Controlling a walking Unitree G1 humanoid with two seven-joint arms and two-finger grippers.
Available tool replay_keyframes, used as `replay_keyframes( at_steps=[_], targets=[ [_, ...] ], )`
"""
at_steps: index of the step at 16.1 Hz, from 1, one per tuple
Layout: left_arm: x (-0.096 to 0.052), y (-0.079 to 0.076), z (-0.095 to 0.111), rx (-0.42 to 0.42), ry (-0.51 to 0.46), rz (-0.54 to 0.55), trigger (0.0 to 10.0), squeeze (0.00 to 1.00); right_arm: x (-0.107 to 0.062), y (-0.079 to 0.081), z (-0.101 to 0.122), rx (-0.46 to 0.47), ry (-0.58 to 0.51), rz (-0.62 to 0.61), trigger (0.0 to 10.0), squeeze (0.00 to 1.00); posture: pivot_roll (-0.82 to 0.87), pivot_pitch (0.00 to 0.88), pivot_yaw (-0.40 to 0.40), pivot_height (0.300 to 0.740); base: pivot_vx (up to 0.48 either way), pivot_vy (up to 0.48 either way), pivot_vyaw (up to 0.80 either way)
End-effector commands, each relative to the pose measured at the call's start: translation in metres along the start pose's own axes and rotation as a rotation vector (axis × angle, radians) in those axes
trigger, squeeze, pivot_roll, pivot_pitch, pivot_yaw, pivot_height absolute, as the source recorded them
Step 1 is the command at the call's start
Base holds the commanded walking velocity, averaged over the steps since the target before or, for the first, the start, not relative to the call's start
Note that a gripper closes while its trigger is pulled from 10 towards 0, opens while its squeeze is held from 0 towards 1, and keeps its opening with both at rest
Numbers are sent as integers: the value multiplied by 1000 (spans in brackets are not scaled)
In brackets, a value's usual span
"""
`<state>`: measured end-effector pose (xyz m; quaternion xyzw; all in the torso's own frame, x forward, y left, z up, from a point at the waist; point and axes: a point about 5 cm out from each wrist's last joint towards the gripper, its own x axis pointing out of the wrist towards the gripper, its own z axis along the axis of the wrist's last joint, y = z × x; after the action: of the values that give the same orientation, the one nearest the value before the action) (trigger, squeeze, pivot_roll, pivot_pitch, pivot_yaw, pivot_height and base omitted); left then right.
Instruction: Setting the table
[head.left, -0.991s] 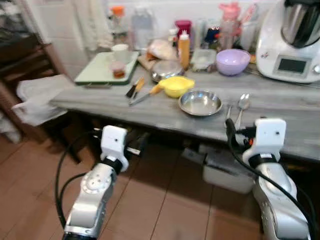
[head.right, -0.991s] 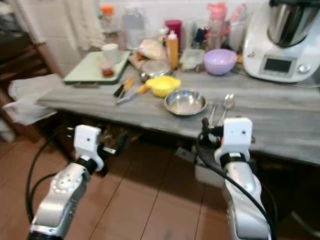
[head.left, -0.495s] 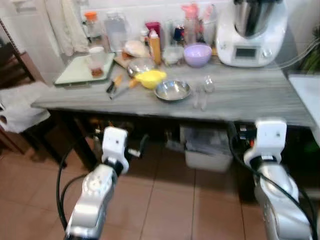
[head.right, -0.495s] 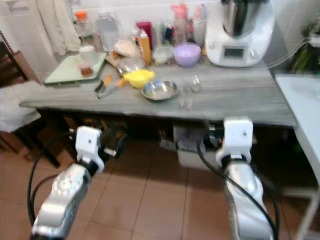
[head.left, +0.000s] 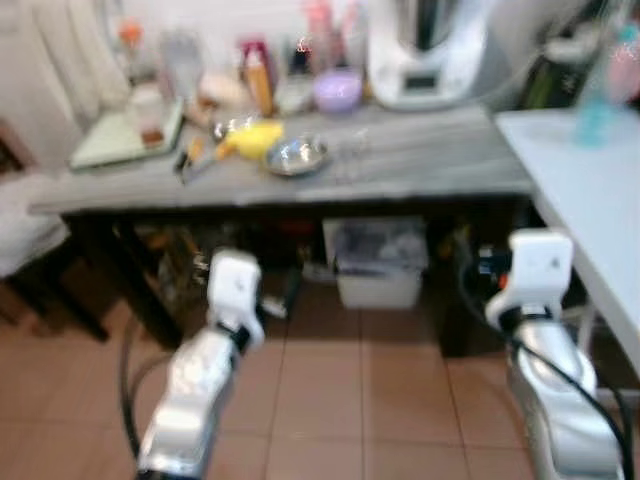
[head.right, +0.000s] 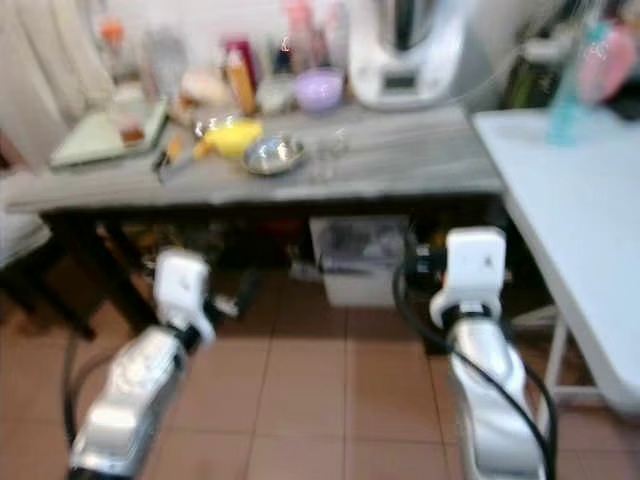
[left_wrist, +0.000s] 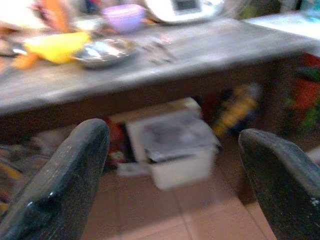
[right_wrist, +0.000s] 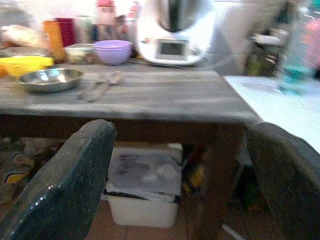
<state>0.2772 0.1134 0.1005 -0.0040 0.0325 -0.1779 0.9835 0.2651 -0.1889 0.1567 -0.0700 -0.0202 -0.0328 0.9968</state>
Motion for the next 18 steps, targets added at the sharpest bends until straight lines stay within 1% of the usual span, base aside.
replay_keyframes(
  at_steps=[1,4,7,8,9,13,18],
  targets=[
    [3,6,8,38,-20,7,10000,0,1,2,4,10,-13,9,10000,0,-201,0,95,740,-255,0,-488],
    [3,6,7,42,-17,10,10000,0,0,3,4,6,-17,13,10000,0,-198,0,94,740,-246,0,0],
    [3,7,5,49,-19,8,10000,0,1,4,3,2,-17,20,10000,0,-196,0,94,740,0,0,0],
    [3,6,7,26,-41,-3,10000,0,1,4,3,1,-18,21,10000,0,-196,0,94,740,0,0,0],
    [3,7,8,36,-57,7,10000,0,1,5,2,1,-17,23,10000,0,-196,0,93,740,0,0,0],
    [3,4,9,12,-66,-14,10000,0,1,6,1,-7,-17,30,10000,0,-192,0,92,740,0,0,0],
    [5,3,9,0,-67,-32,10000,0,0,6,0,-8,-19,24,10000,0,-195,0,96,740,0,-356,0]
  ],
)
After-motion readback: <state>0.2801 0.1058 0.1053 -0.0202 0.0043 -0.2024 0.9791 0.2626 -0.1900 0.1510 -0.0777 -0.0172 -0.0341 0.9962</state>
